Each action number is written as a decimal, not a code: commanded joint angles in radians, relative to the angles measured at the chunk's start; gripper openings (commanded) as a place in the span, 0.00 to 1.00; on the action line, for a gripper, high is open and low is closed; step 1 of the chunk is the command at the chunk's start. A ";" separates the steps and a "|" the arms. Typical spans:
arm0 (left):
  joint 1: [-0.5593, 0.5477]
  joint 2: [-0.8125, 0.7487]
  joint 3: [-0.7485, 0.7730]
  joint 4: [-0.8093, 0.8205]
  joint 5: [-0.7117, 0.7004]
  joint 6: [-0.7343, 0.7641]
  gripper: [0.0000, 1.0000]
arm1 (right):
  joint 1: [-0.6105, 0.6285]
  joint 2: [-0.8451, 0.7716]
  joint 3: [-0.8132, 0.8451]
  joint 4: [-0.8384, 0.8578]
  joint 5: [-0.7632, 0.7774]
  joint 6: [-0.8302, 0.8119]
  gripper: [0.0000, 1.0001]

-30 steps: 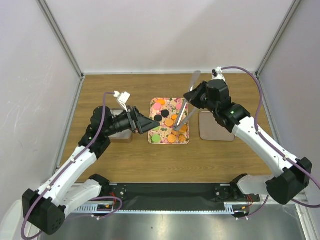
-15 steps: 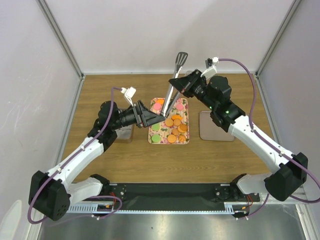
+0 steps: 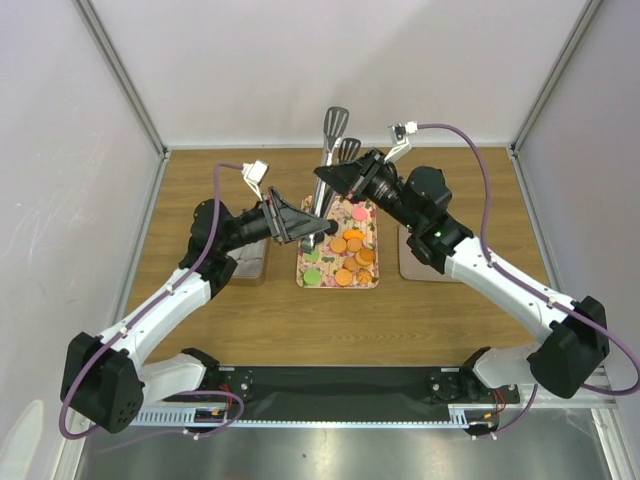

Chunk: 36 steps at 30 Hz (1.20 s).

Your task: Pack the cookies

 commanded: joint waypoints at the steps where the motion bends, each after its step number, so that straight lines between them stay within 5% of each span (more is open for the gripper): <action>1: 0.006 -0.019 0.025 0.113 0.009 -0.059 1.00 | 0.021 -0.018 -0.023 0.177 -0.026 -0.021 0.00; 16: 0.011 -0.060 0.011 0.120 -0.020 -0.099 0.87 | 0.114 -0.038 -0.129 0.376 0.025 -0.070 0.00; 25: 0.011 -0.066 0.011 0.110 -0.032 -0.088 0.67 | 0.136 -0.074 -0.177 0.418 0.091 -0.090 0.00; 36: 0.012 -0.066 0.022 0.073 -0.031 -0.056 0.66 | 0.147 -0.108 -0.220 0.432 0.189 -0.104 0.00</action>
